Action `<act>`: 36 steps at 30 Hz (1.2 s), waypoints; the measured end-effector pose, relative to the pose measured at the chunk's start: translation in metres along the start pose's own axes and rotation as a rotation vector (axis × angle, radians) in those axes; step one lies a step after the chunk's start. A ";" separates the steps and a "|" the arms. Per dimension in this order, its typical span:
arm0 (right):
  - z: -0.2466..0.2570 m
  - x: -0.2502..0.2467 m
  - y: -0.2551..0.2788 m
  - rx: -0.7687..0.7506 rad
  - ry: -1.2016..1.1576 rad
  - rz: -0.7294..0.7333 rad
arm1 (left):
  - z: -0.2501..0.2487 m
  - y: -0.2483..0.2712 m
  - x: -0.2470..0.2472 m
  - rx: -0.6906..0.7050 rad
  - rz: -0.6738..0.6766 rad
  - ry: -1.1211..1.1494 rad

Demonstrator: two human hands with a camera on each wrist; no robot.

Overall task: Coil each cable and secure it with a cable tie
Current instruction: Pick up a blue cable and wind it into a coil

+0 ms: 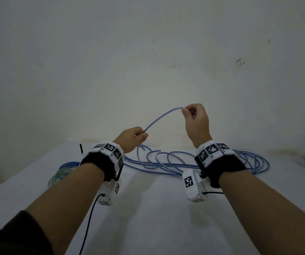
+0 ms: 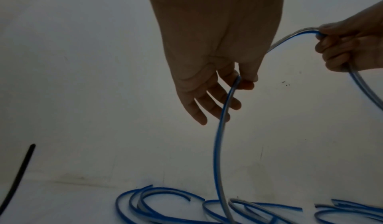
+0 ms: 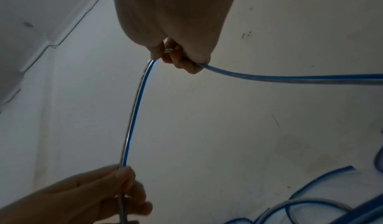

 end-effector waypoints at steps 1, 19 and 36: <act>-0.004 -0.009 -0.006 0.022 -0.007 -0.056 | 0.005 0.002 0.001 -0.016 0.023 -0.010; -0.060 -0.052 -0.016 0.161 0.493 -0.109 | 0.017 0.019 -0.022 -0.232 -0.209 0.704; -0.046 0.072 0.055 -0.043 0.644 0.816 | -0.038 0.004 -0.019 0.144 -0.156 0.164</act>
Point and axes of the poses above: each hand's wrist, its own y-axis away from the middle knuckle, its own x-axis out of the palm, z = x × y, the point moved 10 cm from there along -y, towards the middle knuckle, and after that the axes turned 10 degrees about x, right-handed, at the moved point
